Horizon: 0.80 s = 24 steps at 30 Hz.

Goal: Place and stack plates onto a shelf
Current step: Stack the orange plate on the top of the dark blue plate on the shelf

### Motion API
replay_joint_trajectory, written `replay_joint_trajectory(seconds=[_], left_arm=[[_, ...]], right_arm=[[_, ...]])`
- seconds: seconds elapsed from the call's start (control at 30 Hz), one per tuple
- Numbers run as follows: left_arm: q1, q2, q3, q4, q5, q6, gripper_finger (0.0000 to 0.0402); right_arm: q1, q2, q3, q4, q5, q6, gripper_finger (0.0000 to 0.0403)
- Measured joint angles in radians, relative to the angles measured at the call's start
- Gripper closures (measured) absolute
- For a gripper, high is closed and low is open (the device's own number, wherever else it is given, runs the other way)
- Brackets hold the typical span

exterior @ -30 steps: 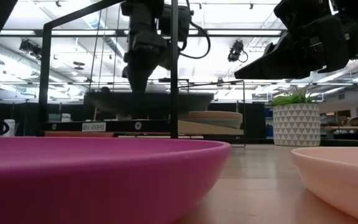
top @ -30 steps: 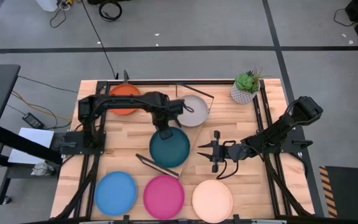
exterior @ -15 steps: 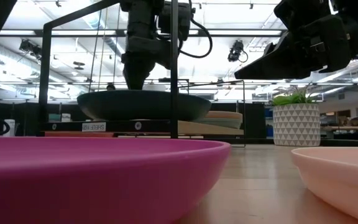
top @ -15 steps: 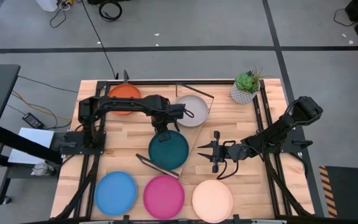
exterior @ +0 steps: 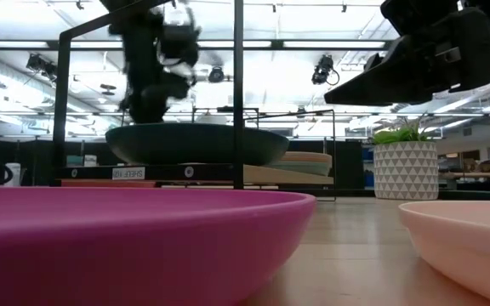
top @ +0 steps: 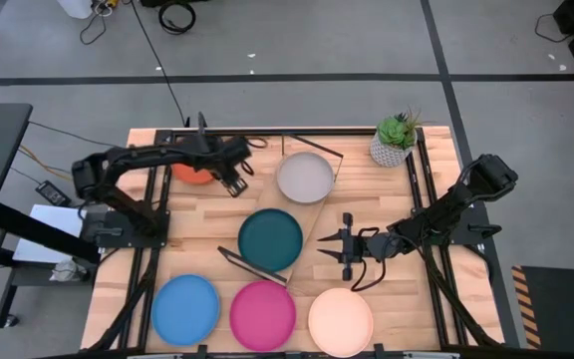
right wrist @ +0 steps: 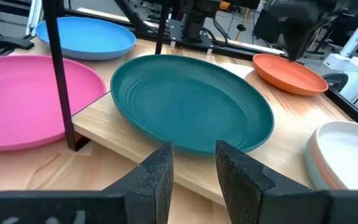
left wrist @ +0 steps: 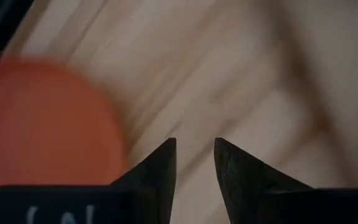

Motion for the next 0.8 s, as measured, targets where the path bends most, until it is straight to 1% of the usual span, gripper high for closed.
replay_joint_trajectory(seconds=[0.13,0.27,0.47,0.53,0.63,0.8], left_arm=[[0.085,-0.01,-0.098,0.044,-0.075,-0.024,0.0285],[0.134,0.01,-0.142,0.08,-0.091,-0.016,0.0272],[0.179,0.046,-0.158,0.103,-0.125,-0.033,0.022],[0.189,0.057,-0.158,0.115,-0.126,-0.031,0.0208],[0.195,0.077,-0.158,0.145,-0.124,-0.027,0.0201],[0.189,0.119,-0.158,0.194,-0.09,-0.019,0.0207]], right_arm=[[-0.001,0.0,0.0,0.008,0.0,-0.002,0.0277],[-0.007,0.0,0.0,0.012,0.001,-0.016,0.0277],[-0.022,0.0,0.0,0.011,0.003,-0.036,0.0277],[-0.023,0.0,0.0,0.011,0.003,-0.04,0.0277],[-0.023,0.0,0.0,0.011,0.003,-0.051,0.0277],[-0.023,0.0,0.0,0.011,0.003,-0.058,0.0277]])
